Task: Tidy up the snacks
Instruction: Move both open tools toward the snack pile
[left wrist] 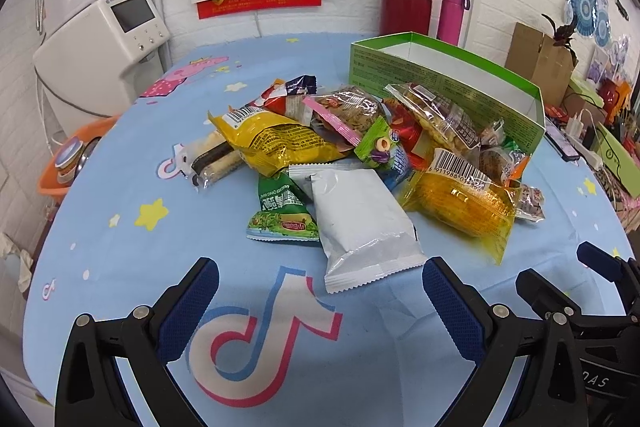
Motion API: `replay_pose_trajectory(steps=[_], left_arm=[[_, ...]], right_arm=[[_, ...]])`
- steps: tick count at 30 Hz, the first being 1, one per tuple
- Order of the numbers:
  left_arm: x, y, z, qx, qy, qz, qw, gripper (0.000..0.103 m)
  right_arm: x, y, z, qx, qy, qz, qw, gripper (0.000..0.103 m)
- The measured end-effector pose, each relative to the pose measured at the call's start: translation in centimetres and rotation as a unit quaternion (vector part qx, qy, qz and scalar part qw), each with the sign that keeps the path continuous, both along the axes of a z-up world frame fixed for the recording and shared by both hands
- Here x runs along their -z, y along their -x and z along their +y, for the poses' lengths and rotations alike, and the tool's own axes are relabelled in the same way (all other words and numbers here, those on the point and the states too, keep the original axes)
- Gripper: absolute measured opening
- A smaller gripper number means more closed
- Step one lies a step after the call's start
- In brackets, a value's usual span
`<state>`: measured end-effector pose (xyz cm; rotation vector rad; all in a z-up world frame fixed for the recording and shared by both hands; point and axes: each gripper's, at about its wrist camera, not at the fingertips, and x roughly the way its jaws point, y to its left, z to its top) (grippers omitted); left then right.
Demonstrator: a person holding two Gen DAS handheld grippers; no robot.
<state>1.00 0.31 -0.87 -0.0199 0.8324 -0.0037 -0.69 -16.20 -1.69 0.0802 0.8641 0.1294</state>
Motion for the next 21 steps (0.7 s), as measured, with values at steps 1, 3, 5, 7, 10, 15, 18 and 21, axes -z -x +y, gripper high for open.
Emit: replay_pose_trajectory(steps=[1,3,5,7,10,15,18,21], left_arm=[[0.0,0.1,0.1,0.0,0.007,0.001,1.0,0.103],[0.0,-0.1,0.1,-0.001,0.004,0.002,1.0,0.103],[0.0,-0.2,0.1,-0.001,-0.001,0.002,1.0,0.103],[0.0,-0.3,0.1,-0.002,-0.011,0.002,0.9999,0.103],[0.1,-0.6,0.2,-0.001,-0.018,-0.001,0.9998,0.103],[0.7,-1.9,1.6,0.022,0.034,0.022,0.9989,0.103],[0.8,-2.2,2.8,0.026,0.046,0.02,0.9984,0.103],[0.4,-2.2,3.6,0.035,0.069,0.016,0.9969,0.103]], right_arm=[[0.1,-0.1,0.0,0.0,0.0,0.001,1.0,0.103],[0.2,-0.3,0.1,-0.001,-0.001,0.002,1.0,0.103],[0.2,-0.5,0.2,-0.001,-0.002,0.003,1.0,0.103],[0.3,-0.7,0.2,-0.002,-0.003,0.005,1.0,0.103],[0.5,-0.9,0.1,-0.004,-0.009,0.001,1.0,0.103],[-0.5,-0.7,-0.6,-0.043,-0.073,-0.06,0.995,0.103],[-0.6,-1.2,-0.2,-0.064,-0.048,-0.073,0.994,0.103],[-0.2,-2.3,0.2,-0.08,-0.05,-0.055,0.994,0.103]])
